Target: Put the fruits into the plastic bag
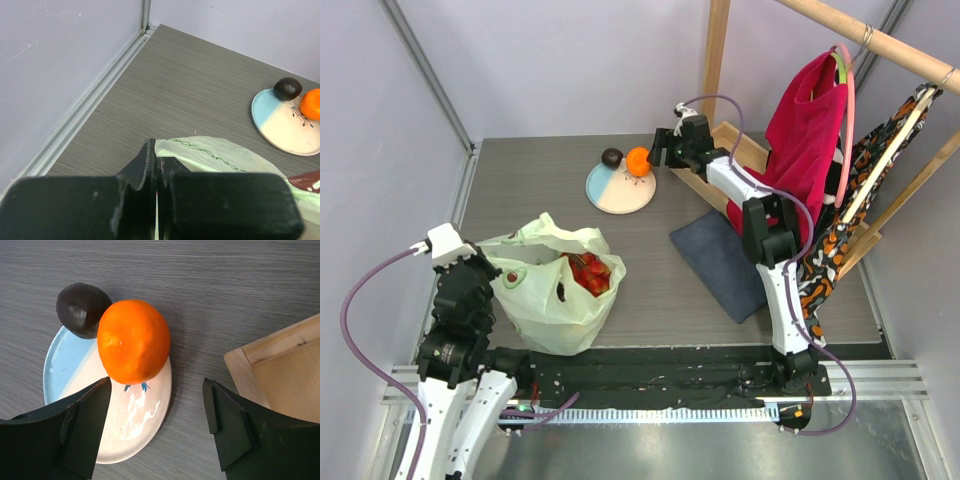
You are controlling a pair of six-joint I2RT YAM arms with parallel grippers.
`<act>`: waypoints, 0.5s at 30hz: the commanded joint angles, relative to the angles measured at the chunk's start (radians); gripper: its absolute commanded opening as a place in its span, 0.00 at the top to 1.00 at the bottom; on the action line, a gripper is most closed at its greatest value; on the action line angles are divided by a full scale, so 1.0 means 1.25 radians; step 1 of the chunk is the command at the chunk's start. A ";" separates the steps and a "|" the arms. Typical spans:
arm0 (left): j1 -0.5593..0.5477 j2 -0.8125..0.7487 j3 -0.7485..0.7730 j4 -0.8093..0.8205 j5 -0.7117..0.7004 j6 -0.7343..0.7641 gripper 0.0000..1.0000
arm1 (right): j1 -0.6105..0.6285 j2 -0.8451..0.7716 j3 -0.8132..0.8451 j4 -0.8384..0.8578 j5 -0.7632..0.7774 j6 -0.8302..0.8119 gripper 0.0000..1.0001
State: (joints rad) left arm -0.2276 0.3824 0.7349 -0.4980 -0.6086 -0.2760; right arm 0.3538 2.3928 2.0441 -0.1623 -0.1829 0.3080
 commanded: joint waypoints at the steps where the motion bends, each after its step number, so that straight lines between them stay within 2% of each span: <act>1: 0.005 0.014 0.012 0.043 -0.002 0.010 1.00 | -0.006 0.011 0.041 0.076 -0.063 0.048 0.18; 6: 0.004 0.020 0.013 0.044 0.006 0.008 1.00 | -0.006 0.074 0.097 0.094 -0.110 0.081 0.19; 15: 0.004 0.019 0.012 0.047 0.018 0.008 1.00 | -0.006 0.141 0.161 0.109 -0.106 0.128 0.23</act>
State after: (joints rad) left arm -0.2272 0.4023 0.7349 -0.4976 -0.6003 -0.2760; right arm 0.3450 2.5584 2.1826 -0.0769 -0.2985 0.4259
